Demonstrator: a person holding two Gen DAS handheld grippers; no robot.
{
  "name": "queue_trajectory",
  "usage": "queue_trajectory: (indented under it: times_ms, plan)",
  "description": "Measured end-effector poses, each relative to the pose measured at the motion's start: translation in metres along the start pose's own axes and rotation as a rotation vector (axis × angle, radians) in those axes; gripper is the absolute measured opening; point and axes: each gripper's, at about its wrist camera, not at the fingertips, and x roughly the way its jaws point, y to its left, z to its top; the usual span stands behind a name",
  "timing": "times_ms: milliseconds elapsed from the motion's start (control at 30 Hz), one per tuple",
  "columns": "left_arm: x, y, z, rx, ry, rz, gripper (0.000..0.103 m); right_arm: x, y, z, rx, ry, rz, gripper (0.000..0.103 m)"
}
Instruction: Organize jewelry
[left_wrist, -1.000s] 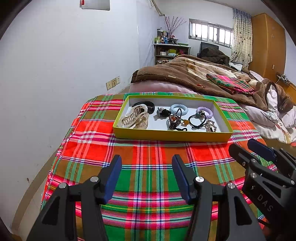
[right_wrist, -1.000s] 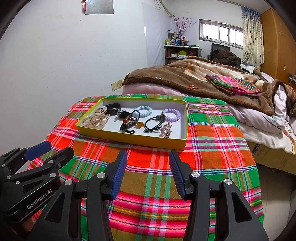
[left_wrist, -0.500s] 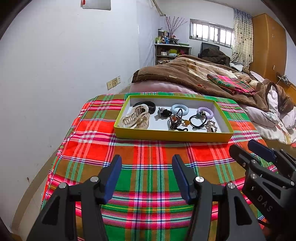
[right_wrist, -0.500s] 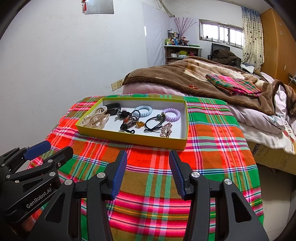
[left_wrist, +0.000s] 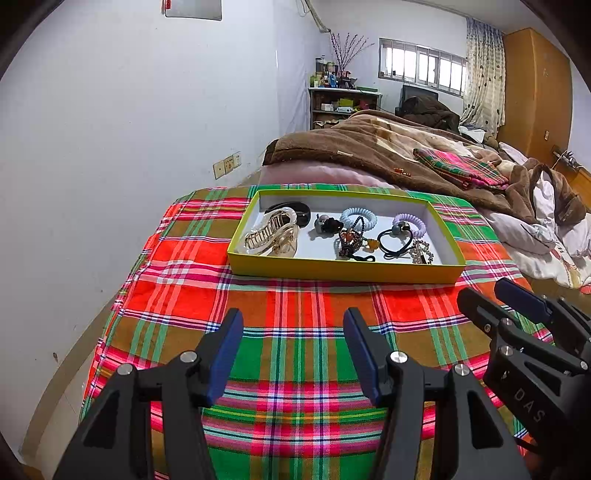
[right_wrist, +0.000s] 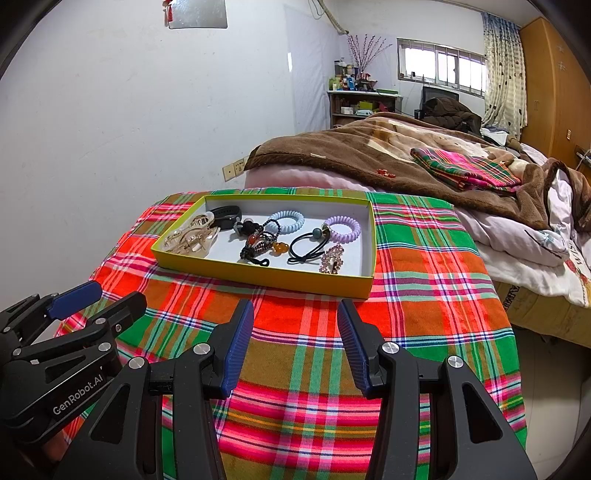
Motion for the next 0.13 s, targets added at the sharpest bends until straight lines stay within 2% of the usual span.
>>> queue_trajectory:
  times_ms: [133]
  plan:
    - [0.0011,0.0001,0.0000,-0.003,0.003,-0.001,0.058,0.0001,0.0001,0.0003,0.000,0.000,0.000,0.048]
